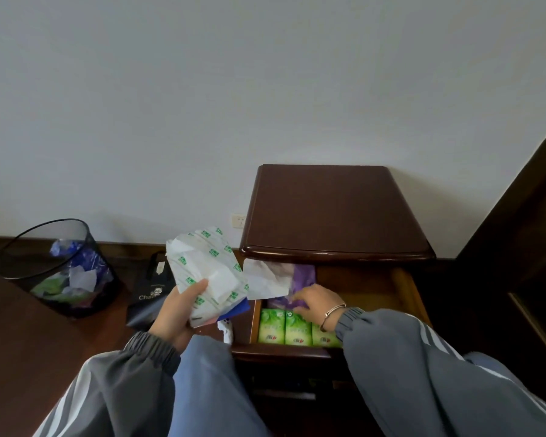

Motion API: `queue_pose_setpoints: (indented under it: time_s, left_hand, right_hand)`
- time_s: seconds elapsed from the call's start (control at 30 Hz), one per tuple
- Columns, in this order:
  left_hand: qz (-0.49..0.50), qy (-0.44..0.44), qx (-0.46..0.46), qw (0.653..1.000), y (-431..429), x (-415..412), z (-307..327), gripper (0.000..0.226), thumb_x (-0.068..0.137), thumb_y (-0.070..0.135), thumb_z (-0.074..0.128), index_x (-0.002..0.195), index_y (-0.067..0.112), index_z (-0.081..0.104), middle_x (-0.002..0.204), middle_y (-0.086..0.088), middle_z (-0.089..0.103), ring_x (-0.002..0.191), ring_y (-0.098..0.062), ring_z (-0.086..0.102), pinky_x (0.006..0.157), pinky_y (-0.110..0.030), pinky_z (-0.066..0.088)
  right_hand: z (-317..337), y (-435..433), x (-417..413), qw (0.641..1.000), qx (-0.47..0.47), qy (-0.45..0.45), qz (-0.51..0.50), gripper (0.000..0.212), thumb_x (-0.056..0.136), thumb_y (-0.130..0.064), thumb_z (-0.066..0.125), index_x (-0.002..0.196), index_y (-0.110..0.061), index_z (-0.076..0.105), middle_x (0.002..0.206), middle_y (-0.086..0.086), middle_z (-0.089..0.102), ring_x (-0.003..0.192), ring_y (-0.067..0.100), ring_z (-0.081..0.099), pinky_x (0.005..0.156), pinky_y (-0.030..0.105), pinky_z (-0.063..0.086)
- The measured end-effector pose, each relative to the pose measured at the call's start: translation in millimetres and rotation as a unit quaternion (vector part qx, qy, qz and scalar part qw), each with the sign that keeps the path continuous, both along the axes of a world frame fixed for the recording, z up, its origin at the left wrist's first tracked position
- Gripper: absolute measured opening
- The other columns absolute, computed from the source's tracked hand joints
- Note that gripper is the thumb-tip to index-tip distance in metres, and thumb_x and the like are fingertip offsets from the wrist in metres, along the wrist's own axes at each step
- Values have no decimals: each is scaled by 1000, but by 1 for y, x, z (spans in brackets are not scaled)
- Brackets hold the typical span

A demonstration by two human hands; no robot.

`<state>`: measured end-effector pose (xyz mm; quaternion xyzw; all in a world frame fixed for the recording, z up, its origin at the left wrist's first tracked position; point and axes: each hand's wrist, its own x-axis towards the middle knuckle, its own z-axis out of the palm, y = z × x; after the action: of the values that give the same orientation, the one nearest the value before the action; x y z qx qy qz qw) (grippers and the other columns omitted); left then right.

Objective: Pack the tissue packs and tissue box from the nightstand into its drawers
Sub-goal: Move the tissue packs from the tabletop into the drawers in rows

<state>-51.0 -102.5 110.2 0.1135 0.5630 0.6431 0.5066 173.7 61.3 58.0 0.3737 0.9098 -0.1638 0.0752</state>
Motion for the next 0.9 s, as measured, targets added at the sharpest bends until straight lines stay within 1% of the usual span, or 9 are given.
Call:
queue_pose_setpoints:
  time_s: [0.1,0.17,0.27,0.33,0.43,0.6,0.7,0.8,0.9]
  left_hand:
    - [-28,31,2,999,0,11,5,29,93,18,58,121,23,55,110,-10,72,92,-30,72,55,-34,58]
    - [-64,31,10,997,4,26,10,28,93,16,57,121,20,56,111,-11,72,91,-30,72,54,-34,57]
    - [-134,4,15,991,17,56,14,28,93,11,56,120,13,57,110,-13,72,97,-30,70,67,-38,60]
    - [-183,-5,6,983,29,81,14,32,92,10,57,124,9,56,113,-14,70,102,-31,68,80,-41,59]
    - [-237,-12,-30,971,46,117,16,34,93,12,58,127,8,56,117,-14,69,105,-28,67,88,-40,55]
    - [-305,0,-120,945,69,157,18,22,96,19,56,115,9,60,119,-14,67,103,-22,67,85,-32,56]
    - [-332,33,-144,932,73,173,12,22,96,30,54,107,13,63,112,-6,70,102,-19,67,92,-34,53]
    - [-291,220,-128,922,71,171,2,27,96,37,52,111,14,57,106,0,62,91,-12,60,76,-26,48]
    - [-174,427,-114,880,65,139,-12,37,93,25,59,125,8,52,117,-7,56,99,-18,57,88,-31,47]
  right_hand:
    - [6,-9,12,995,-43,79,-51,32,94,-39,47,118,-26,65,119,3,66,112,24,57,94,35,47]
    - [18,-16,19,962,-146,187,-132,31,94,-43,48,106,-23,68,109,0,70,101,19,62,87,32,48]
    - [42,-24,25,832,-395,295,-256,32,89,-55,48,97,-30,66,99,-9,71,90,11,66,71,27,53]
    - [50,-25,33,762,-478,327,-288,31,85,-52,58,102,-27,67,99,-7,72,96,15,66,77,32,56]
    - [55,-29,54,730,-485,368,-311,25,83,-20,69,107,-15,65,99,4,74,98,23,69,92,44,52]
    - [52,-31,92,662,-493,383,-415,17,84,2,62,99,-6,64,85,16,74,76,29,71,65,40,58]
    - [48,-27,110,633,-500,368,-463,16,82,8,59,97,2,64,86,22,69,70,32,67,64,42,57]
    - [42,-18,130,601,-517,360,-491,13,85,10,53,94,6,62,79,25,68,63,34,68,59,45,58]
    - [32,-1,146,582,-507,368,-518,16,90,9,44,92,4,59,67,22,69,53,30,68,44,40,56]
